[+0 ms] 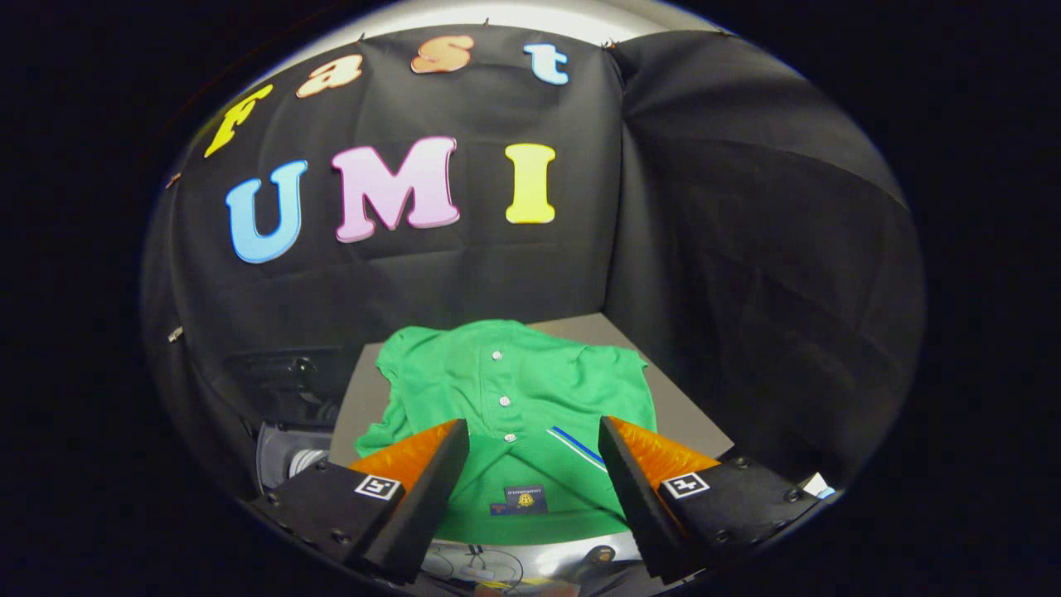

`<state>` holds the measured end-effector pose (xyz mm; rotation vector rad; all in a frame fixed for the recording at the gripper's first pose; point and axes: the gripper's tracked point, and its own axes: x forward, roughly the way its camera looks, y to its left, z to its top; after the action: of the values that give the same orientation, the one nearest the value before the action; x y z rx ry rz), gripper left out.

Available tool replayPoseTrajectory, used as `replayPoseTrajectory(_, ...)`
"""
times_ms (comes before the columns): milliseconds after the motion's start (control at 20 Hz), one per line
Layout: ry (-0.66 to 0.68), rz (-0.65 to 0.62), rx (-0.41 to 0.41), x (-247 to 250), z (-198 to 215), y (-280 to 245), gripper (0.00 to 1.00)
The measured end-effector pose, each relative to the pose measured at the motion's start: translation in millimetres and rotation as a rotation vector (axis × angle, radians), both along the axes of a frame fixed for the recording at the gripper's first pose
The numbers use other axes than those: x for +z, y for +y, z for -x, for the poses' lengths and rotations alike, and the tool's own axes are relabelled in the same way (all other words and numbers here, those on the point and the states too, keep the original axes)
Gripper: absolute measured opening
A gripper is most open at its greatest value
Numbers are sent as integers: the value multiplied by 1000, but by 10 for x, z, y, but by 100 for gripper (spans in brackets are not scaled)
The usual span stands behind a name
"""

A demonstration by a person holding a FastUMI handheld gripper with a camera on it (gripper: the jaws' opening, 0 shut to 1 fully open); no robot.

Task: Put the clothes into the washing machine and then close the washing machine lid.

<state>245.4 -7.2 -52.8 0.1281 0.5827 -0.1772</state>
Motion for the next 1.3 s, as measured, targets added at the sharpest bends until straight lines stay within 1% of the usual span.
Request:
replayPoseTrajectory(100, 36, -31, 27, -135, -157, 56, 98)
replayPoseTrajectory(300, 63, -32, 79, -283, -429, 50, 98)
replayPoseTrajectory(400, 56, -43, 100, -236, -561, 67, 98)
replayPoseTrajectory(500, 28, -82, 134, -139, -700, 174, 99)
replayPoseTrajectory(550, 29, -88, 148, -167, -742, 199, 99)
replayPoseTrajectory(700, 95, -53, 188, -446, -751, 248, 100)
replayPoseTrajectory(800, 118, -44, 169, -585, -758, 218, 100)
replayPoseTrajectory(900, 101, -5, 152, -616, -810, 208, 98)
replayPoseTrajectory(950, 94, -1, 135, -615, -819, 207, 90)
replayPoseTrajectory(1000, 96, -9, 102, -632, -831, 181, 88)
replayPoseTrajectory(1050, 88, -13, 68, -624, -837, 148, 71)
replayPoseTrajectory(1150, 95, -26, 40, -649, -809, 120, 36)
replayPoseTrajectory(1200, 99, -25, 49, -652, -799, 157, 36)
replayPoseTrajectory(1250, 93, -29, 47, -633, -801, 150, 15)
replayPoseTrajectory(1300, 87, -38, 38, -626, -815, 156, 15)
